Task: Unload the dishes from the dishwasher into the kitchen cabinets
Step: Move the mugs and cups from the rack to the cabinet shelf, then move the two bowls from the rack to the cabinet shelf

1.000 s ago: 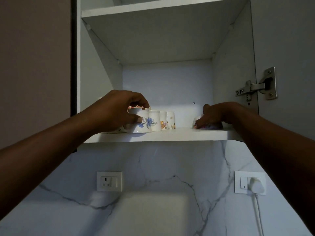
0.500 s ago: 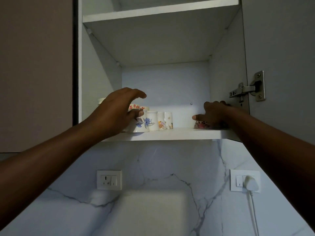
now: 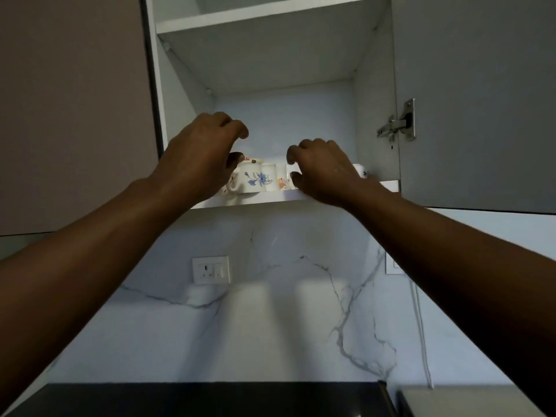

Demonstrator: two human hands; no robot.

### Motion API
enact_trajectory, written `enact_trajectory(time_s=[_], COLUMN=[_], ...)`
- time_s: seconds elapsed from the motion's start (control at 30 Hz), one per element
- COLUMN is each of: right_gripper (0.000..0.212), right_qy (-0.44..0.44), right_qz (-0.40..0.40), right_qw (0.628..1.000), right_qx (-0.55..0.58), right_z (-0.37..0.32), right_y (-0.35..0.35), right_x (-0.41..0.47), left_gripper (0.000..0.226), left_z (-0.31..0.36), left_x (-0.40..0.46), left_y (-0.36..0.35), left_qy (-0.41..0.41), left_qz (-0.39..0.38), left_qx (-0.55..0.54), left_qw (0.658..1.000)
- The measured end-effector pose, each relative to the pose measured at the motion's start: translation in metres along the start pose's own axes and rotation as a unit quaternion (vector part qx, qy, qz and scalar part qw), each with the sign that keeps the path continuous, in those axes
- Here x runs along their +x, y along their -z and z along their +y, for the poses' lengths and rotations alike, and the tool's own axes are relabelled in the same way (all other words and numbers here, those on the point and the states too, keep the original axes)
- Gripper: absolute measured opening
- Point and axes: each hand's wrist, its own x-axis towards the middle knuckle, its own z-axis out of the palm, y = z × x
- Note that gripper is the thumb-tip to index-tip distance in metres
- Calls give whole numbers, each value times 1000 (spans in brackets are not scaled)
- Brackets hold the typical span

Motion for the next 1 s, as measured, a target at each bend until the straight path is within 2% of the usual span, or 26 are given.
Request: enact_trajectory(time_s=[0.33,0.57,0.73,0.9,1.0], right_gripper=[30,36,34,32,38], right_qy=[-9,-20,-20,-22,15], right_qz=[-41,-109,-177,-228,-288], right_qw=[998,990,983,973,957], right_qx=[39,83,41,27,41], right_z=[-99,-140,-149,-152,-139], right_y=[121,201,231,262,301], right_x=[-112,-184,-221,-299,-372], left_gripper=[35,35,34,33,35], left_z=[33,74,101,165,227], left_x=[-109,-168,-190,-230,-260], left_y=[128,204,230,240,249], left_qy=[-16,-14,39,67,84], left_qz=[-71,-148,-134,-180,-218], left_qx=[-43,-74,-118,-136,-153], left_qw=[996,986,983,972,960])
